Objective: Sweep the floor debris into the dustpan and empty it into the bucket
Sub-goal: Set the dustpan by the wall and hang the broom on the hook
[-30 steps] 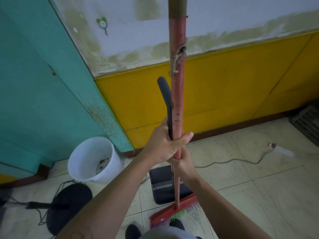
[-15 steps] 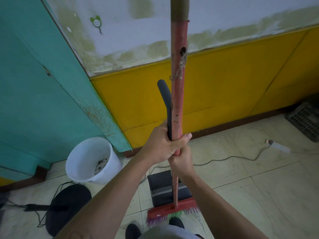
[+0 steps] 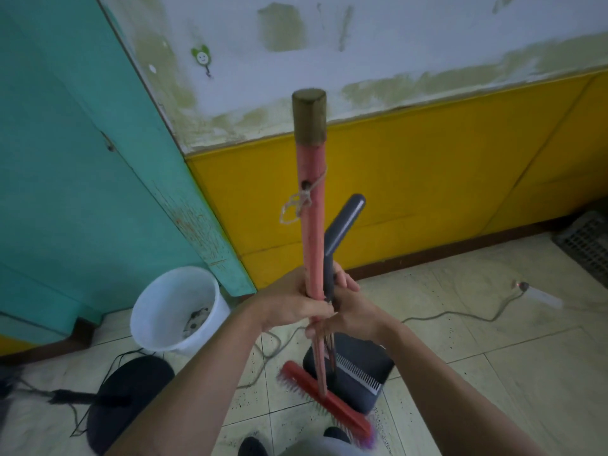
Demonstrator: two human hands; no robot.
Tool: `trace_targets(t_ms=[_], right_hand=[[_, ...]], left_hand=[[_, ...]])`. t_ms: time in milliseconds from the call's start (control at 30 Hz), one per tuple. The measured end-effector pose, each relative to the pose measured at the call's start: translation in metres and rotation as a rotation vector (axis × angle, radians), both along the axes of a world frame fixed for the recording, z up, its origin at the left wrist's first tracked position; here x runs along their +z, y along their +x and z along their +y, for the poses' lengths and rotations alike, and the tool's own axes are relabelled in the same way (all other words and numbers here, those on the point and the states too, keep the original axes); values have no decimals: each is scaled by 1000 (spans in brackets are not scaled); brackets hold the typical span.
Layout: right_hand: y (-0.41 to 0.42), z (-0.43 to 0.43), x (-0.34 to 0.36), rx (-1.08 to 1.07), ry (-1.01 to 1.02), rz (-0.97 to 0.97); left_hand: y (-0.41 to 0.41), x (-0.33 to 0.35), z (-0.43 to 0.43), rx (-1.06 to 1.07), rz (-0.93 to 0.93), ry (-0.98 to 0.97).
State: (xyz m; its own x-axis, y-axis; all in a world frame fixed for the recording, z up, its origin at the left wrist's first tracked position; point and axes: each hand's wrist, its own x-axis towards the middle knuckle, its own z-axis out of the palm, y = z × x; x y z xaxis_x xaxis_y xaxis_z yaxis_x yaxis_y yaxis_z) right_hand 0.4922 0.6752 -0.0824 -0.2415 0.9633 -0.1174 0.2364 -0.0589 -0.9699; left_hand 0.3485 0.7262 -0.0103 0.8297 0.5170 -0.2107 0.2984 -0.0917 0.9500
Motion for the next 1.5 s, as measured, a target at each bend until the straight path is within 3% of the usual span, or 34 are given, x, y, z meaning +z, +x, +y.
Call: trace_targets(t_ms=[100,233,367,467,633,900,1033,1133,1233,1300,1400,1500], right_hand=[[0,3,-8,-45,7,-64],[-8,2,-19,-172,-38,-139],[-16,0,-19,-215,-99,-269],[-24,2,-24,-245,-199,-215],[-31,8,-89,-463,-248,-232],[-28,10,-141,-564,-351,-183],[-9,20,-226,-586,-446,-218],[-4,13,-218,-609,-433,-269],[-10,5,-187,-711,-380,-299],[-8,6,-199,-709,-359,-263],[-11,-4,-163,-694,-364,-247],[-13,-21,-128,-621,-323,-268]], left_hand=[[-7,0,2,-37,87,19],[-21,-7,3,130,235,79],[-43,-2,0,184,-45,-47],[-53,7,0,235,-264,-183],[-43,27,-1,355,-197,56],[-17,31,-12,546,-77,343],[-16,26,-12,583,7,424],[-22,24,-11,521,-21,219],[-26,27,-12,489,-269,-214],[-28,30,-12,490,-403,-364],[-32,37,-6,492,-561,-479],[-32,52,5,496,-608,-408]])
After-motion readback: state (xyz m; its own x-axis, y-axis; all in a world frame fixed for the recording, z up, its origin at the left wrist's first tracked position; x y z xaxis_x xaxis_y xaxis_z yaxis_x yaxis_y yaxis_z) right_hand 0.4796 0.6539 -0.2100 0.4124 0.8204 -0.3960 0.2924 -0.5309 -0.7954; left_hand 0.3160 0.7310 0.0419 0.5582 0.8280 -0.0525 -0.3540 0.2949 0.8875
